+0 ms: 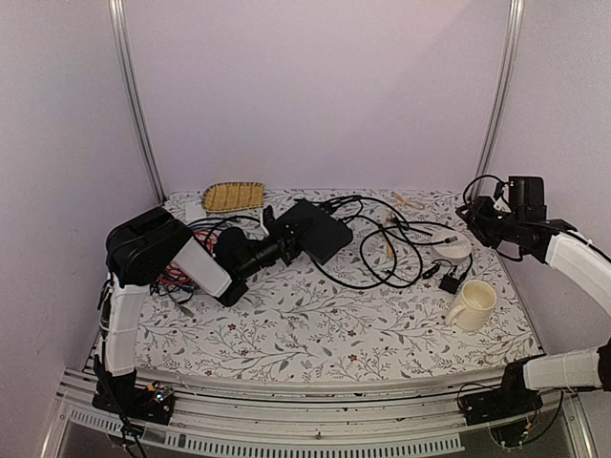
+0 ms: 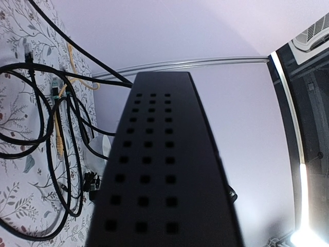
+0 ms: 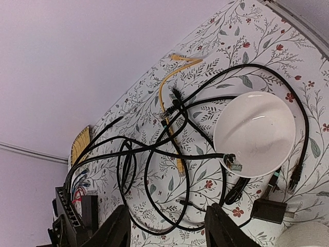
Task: Pull the plug from the switch port
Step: Place the connector at the corner of the board.
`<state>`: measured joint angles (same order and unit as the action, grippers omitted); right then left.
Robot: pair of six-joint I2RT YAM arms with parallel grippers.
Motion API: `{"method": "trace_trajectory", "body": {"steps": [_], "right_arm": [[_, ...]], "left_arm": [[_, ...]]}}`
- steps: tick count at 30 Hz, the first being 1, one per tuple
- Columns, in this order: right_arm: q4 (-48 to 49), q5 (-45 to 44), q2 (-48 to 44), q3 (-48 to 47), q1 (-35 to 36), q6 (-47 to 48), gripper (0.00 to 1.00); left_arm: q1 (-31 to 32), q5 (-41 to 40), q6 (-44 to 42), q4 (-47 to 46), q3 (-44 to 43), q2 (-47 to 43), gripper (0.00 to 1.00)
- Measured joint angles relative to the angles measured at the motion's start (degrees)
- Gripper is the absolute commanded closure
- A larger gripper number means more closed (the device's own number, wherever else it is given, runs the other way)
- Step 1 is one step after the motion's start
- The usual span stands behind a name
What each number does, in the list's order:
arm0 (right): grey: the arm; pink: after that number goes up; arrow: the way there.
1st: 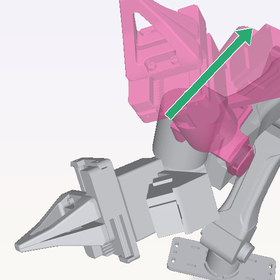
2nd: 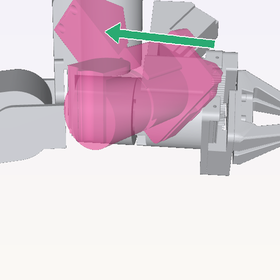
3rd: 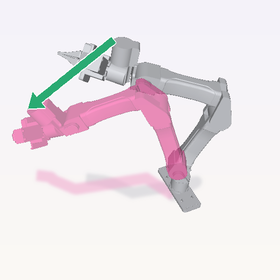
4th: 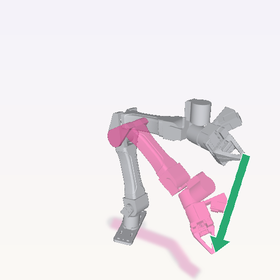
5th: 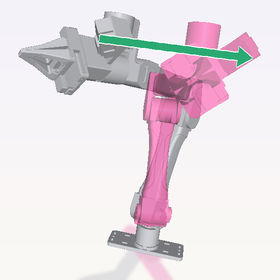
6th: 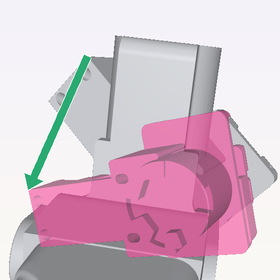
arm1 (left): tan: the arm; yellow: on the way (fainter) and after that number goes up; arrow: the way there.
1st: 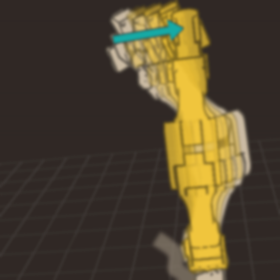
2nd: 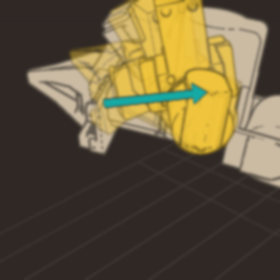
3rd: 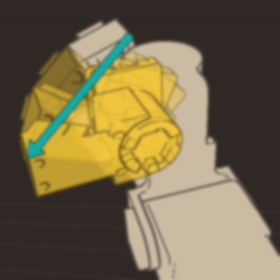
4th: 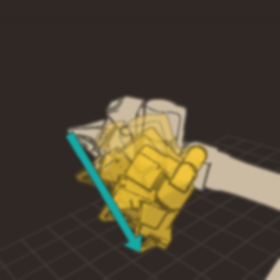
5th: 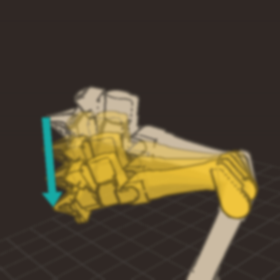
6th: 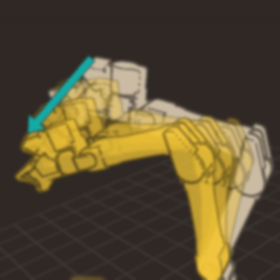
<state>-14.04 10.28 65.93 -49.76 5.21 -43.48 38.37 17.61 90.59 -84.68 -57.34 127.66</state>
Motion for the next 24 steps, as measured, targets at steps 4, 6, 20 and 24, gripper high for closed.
{"method": "trace_trajectory", "body": {"steps": [4, 6, 20, 24], "right_arm": [[-0.5, -0.3, -1.9, 0.3, 0.0, 0.5, 0.50], [0.4, 0.5, -3.2, 0.7, 0.0, 1.0, 0.51], [11.3, 11.6, -1.0, 2.3, 10.9, 0.8, 0.57], [17.5, 13.0, 1.8, 5.2, 15.7, -2.4, 0.57]], "left_arm": [[0.1, 0.3, 0.1, 0.1, -0.5, 0.0, 1.00], [0.1, 0.6, 0.1, 0.1, -0.6, 0.0, 1.00], [0.8, 7.6, 1.5, -0.3, -3.9, 1.9, 1.00], [1.4, 9.4, 1.6, -0.4, -4.2, 1.9, 1.00]]}}
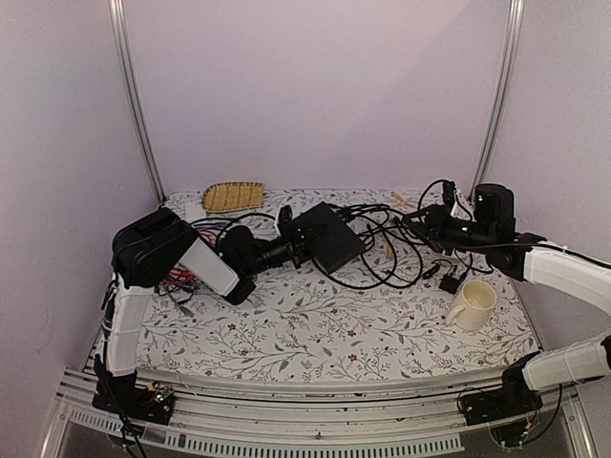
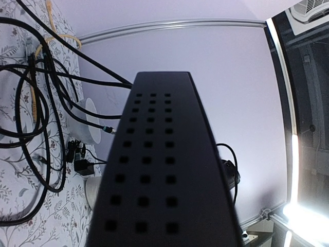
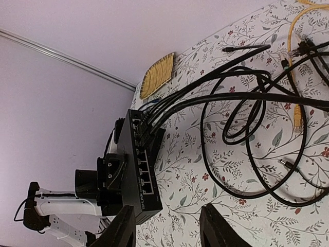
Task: Pull the plug from the switch port
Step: Place the connector at the corner of the board, then pull the connector from the switch port.
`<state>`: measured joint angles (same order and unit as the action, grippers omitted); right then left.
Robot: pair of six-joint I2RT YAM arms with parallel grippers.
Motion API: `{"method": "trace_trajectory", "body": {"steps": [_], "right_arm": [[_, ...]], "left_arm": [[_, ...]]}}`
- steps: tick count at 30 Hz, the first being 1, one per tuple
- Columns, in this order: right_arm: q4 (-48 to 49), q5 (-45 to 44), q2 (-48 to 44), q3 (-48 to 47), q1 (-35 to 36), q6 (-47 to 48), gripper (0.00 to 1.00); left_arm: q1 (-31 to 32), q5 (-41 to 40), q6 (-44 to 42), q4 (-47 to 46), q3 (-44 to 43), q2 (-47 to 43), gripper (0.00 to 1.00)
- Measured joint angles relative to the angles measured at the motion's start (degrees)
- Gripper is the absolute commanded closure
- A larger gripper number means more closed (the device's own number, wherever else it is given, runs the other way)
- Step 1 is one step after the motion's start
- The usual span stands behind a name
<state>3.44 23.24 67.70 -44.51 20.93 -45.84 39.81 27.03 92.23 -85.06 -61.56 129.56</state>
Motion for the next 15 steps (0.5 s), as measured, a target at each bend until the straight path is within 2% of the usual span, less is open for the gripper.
{"method": "trace_trajectory", "body": {"steps": [7, 15], "right_arm": [[11.2, 0.3, 5.9, 4.1, 5.0, -6.0, 0.58], [22.9, 1.0, 12.9, 4.7, 6.8, -11.3, 0.59]], "left_arm": [[0.8, 1.5, 0.0, 0.0, 0.0, 0.0, 1.00], [1.6, 2.1, 0.0, 0.0, 0.0, 0.0, 1.00]]}}
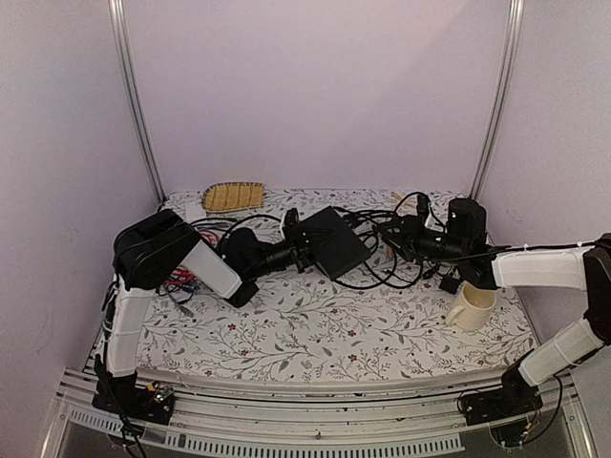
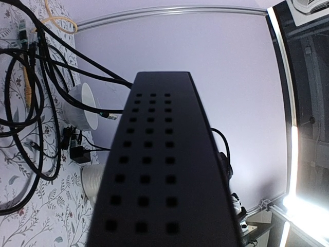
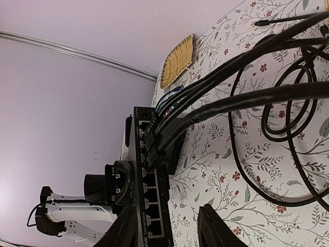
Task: Pull the plug from the switch port
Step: Pull the connector from the switch port.
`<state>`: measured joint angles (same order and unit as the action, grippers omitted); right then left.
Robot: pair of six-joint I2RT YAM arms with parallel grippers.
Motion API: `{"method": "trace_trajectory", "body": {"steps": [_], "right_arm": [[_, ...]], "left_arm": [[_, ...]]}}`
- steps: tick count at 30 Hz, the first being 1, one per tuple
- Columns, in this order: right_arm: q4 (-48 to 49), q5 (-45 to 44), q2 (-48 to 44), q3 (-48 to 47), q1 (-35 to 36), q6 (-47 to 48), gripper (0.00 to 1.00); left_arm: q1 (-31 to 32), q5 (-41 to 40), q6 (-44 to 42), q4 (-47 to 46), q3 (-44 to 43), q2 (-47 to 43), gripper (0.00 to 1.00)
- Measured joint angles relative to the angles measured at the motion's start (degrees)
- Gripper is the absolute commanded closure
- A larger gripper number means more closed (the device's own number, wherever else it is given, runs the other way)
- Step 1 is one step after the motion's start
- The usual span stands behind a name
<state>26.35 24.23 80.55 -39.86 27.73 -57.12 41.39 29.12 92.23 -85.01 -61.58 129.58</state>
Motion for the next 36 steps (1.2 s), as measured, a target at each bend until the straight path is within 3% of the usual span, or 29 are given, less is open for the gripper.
{"method": "trace_trajectory", "body": {"steps": [14, 36], "right_arm": [[11.2, 2.1, 10.3, -3.1, 2.2, -5.2, 0.56], [14.1, 3.4, 14.6, -6.9, 2.8, -7.5, 0.57]], "left_arm": [[1.1, 0.0, 0.0, 0.0, -0.3, 0.0, 1.00], [1.2, 0.2, 0.0, 0.1, -2.0, 0.9, 1.00]]}}
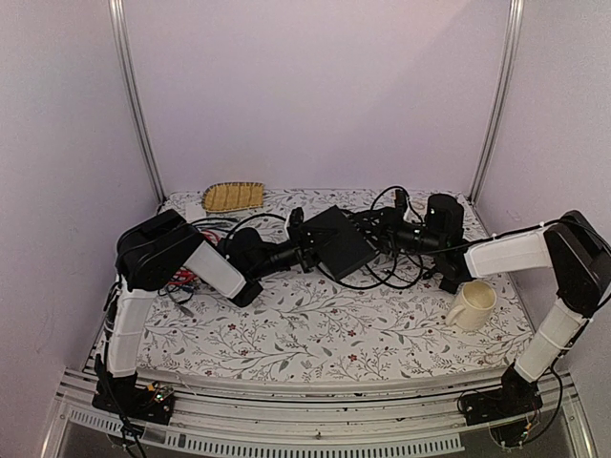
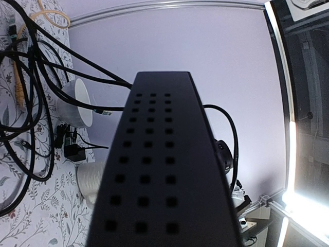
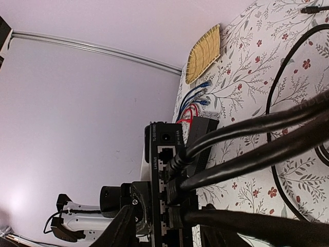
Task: Pull the plug from the switch port
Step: Pull the connector from the switch port.
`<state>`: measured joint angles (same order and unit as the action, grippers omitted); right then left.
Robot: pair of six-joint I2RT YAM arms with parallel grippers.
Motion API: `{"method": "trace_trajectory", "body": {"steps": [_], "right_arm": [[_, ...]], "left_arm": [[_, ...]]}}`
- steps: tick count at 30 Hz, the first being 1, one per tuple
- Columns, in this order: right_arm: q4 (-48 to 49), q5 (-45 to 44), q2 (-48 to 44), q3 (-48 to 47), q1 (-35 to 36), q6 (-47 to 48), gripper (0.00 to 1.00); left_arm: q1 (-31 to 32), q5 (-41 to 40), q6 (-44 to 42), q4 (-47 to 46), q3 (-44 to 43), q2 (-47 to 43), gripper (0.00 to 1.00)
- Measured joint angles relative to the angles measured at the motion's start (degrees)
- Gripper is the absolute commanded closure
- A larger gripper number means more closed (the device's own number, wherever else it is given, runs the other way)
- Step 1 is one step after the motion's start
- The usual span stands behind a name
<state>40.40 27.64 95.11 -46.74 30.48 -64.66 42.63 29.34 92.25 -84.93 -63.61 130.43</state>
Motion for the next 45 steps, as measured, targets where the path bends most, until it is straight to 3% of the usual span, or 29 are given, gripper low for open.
{"method": "trace_trajectory", "body": {"steps": [16, 34, 45], "right_arm": [[0.7, 0.8, 1.0, -0.7, 0.6, -0.5, 0.71], [1.3, 0.3, 1.0, -1.0, 0.7, -1.4, 0.67], [0.8, -0.7, 1.0, -1.0, 0.7, -1.4, 0.79]], "left_arm": [[0.0, 0.0, 0.2, -0.1, -0.5, 0.1, 1.00], [0.0, -0.1, 0.7, -0.4, -0.5, 0.1, 1.00], [0.0, -0.4, 0.8, -0.5, -0.5, 0.1, 1.00]]}}
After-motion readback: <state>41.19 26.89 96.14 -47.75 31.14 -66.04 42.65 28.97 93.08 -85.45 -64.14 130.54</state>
